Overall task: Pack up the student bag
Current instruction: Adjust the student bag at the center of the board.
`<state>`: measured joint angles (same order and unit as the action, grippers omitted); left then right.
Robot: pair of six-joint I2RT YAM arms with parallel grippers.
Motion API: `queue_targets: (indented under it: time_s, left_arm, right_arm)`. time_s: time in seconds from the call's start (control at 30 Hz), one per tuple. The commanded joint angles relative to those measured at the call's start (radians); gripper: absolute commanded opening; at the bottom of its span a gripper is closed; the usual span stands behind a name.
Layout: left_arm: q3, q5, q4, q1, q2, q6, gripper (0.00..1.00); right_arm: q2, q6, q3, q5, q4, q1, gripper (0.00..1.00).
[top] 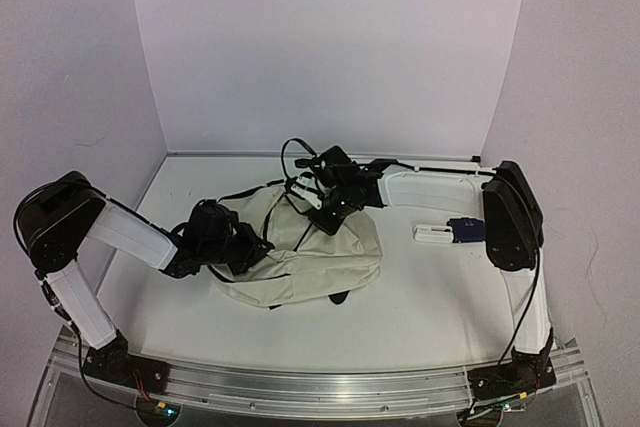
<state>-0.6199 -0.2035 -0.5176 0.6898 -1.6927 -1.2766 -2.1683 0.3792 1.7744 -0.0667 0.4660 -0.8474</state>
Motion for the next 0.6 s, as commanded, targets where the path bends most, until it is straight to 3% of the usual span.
queue_targets:
  time_s: [0.0, 0.27, 0.47, 0.53, 0.57]
  left_arm:
    - [0.055, 0.028, 0.226, -0.038, 0.001, 0.013, 0.0]
    - [-0.096, -0.034, 0.422, -0.078, -0.057, 0.174, 0.0]
    - [-0.127, -0.118, 0.557, -0.034, -0.073, 0.247, 0.0]
    - [-0.203, -0.121, 0.702, -0.007, -0.078, 0.309, 0.04]
    - [-0.241, -0.118, 0.795, 0.009, -0.079, 0.34, 0.11]
  right_arm:
    - [0.052, -0.012, -0.046, -0.151, 0.045, 0.058, 0.0]
    - [0.243, -0.099, -0.347, 0.059, 0.056, 0.06, 0.0]
    - [0.199, -0.079, -0.319, 0.137, 0.086, 0.062, 0.0]
    - [0.2, -0.074, -0.303, 0.154, 0.114, 0.064, 0.08]
    - [0.213, -0.067, -0.308, 0.157, 0.127, 0.064, 0.17]
